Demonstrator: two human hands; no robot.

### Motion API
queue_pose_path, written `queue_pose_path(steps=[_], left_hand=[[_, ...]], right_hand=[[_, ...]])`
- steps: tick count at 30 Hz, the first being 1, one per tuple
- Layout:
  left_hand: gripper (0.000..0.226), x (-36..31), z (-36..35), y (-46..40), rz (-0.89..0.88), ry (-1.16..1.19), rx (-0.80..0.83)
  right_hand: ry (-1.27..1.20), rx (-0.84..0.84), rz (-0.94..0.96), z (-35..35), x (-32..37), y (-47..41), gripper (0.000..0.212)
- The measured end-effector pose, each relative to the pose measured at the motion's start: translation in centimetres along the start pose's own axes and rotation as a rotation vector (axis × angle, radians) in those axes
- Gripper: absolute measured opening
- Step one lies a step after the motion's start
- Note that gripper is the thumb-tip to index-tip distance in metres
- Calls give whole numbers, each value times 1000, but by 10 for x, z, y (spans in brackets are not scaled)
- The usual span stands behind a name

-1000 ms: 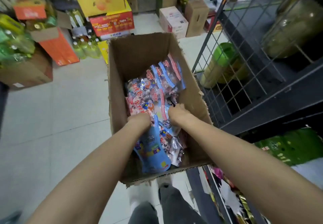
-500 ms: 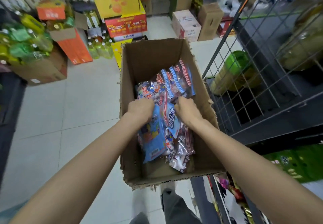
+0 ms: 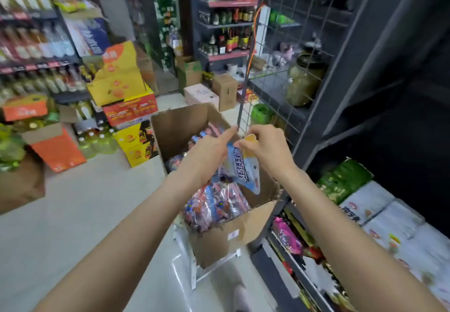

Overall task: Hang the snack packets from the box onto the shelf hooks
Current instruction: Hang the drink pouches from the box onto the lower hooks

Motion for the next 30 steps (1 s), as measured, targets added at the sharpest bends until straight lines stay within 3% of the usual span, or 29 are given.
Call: queue_pose_path(steps=[5, 11, 16, 21, 30], left_hand=[[22, -82, 62, 23, -250, 64, -119], [15, -176, 91, 52, -377, 260, -206], [11, -262, 79, 78, -444, 343, -265], [14, -359, 51, 117, -430, 440, -193], [15, -526, 0, 198, -439, 617, -41]], right_hand=[[134, -111, 124, 79, 47, 66, 20], [-28, -328, -15, 171, 28, 154, 26], [-241, -461, -168, 230, -30, 253, 27], [-309, -514, -292, 274, -93, 369, 21], [-294, -781, -415, 367, -156, 549, 10]])
Point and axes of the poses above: each hand's wrist, its own y-axis away from the middle knuckle, its own z-axis out of the back of the hand, x = y × z, the point moved 9 cm from there along -y, towards the middle knuckle, and after that the axes turned 12 degrees about -y, right-handed, at the moved point
